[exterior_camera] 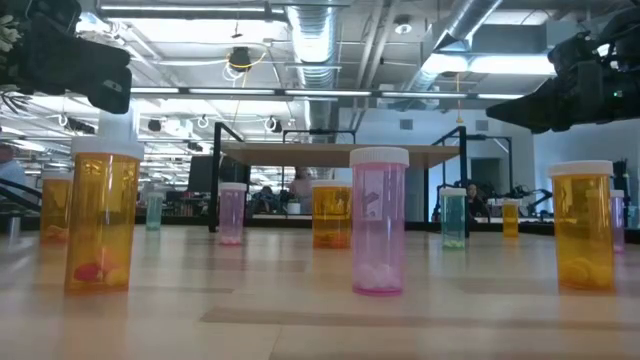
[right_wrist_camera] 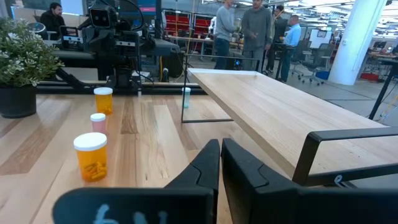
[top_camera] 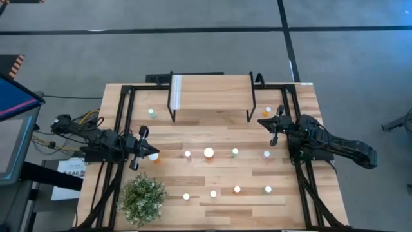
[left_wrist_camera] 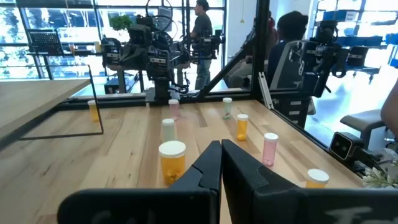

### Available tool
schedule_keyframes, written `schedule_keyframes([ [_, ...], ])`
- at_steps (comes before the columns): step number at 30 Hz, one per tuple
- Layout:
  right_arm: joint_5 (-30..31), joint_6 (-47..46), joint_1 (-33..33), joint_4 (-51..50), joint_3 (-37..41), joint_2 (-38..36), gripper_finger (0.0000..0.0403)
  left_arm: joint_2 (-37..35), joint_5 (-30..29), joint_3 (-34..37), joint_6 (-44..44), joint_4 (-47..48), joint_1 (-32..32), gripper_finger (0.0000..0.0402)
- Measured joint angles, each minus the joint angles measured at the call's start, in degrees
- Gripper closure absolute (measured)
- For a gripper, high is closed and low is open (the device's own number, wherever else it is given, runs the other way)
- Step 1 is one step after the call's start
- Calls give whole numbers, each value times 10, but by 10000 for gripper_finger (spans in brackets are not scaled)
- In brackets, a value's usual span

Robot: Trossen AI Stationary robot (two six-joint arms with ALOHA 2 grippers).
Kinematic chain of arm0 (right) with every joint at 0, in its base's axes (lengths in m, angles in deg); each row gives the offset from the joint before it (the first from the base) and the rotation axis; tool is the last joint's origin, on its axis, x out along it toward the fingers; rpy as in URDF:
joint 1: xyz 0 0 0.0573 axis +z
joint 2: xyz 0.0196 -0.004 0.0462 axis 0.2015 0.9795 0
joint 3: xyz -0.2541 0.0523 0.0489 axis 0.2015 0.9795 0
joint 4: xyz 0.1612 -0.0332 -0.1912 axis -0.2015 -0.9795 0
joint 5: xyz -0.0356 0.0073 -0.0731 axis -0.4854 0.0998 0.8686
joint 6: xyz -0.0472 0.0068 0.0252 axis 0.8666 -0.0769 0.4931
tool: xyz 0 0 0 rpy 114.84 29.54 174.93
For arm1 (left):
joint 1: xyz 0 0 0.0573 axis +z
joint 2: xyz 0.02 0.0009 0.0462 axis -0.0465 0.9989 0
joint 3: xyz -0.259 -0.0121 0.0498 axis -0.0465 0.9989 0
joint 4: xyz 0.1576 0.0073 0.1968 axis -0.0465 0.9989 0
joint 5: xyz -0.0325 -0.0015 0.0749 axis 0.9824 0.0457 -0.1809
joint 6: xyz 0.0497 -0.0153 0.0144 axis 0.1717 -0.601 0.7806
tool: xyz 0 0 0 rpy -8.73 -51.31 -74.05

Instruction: Pick and place medicine bottles onto shelf by color

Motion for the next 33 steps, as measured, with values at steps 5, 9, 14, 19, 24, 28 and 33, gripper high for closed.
schedule_keyframes([
  [5, 0, 0, 0, 0, 0, 0, 360, 0, 0, 0, 0, 0, 0, 401],
  [9, 0, 0, 0, 0, 0, 0, 360, 0, 0, 0, 0, 0, 0, 401],
  [14, 0, 0, 0, 0, 0, 0, 360, 0, 0, 0, 25, 0, 0, 401],
  [19, 0, 0, 0, 0, 0, 0, 360, 0, 0, 0, 77, 0, 0, 401],
  [24, 0, 0, 0, 0, 0, 0, 360, 0, 0, 0, 41, 0, 0, 401],
  [28, 0, 0, 0, 0, 0, 0, 360, 0, -1, 0, 10, -4, 0, 401],
  [33, 0, 0, 0, 0, 0, 0, 360, 0, -13, 0, -8, -5, 0, 401],
])
